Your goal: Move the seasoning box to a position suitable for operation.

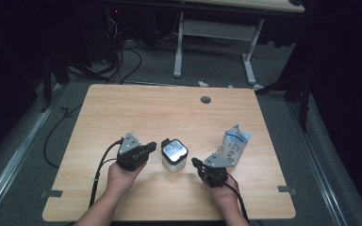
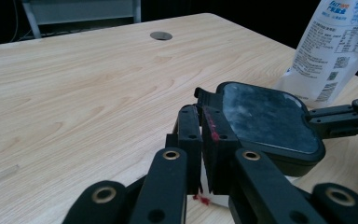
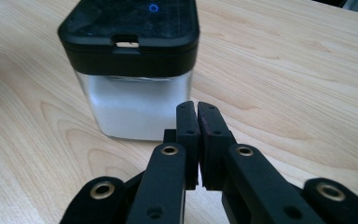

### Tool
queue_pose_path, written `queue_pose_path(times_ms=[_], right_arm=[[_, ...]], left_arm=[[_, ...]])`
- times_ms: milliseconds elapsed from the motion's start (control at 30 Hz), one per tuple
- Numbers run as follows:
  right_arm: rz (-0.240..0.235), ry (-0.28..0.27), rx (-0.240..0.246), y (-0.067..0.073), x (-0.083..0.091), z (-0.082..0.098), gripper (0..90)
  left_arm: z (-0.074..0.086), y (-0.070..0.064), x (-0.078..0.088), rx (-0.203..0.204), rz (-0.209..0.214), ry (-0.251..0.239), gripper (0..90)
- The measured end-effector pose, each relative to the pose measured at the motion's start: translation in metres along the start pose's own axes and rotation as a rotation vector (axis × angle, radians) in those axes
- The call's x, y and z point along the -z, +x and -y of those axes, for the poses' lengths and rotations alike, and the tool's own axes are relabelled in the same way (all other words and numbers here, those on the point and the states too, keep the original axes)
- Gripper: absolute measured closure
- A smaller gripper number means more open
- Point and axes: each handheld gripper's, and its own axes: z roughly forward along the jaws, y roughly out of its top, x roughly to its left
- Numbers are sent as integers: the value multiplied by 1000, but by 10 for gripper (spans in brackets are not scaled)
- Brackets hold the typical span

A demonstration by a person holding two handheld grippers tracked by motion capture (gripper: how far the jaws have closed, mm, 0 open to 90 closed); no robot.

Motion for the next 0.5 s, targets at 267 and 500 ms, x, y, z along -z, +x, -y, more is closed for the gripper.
queue_pose_path(times_ms=[267, 500], right_arm=[[20, 4, -9, -6, 3, 3, 865], [31, 10, -5, -9, 3, 5, 846]], left_arm=[[7, 6, 1, 5, -6, 11, 819], [14, 12, 4, -7, -18, 25, 769]])
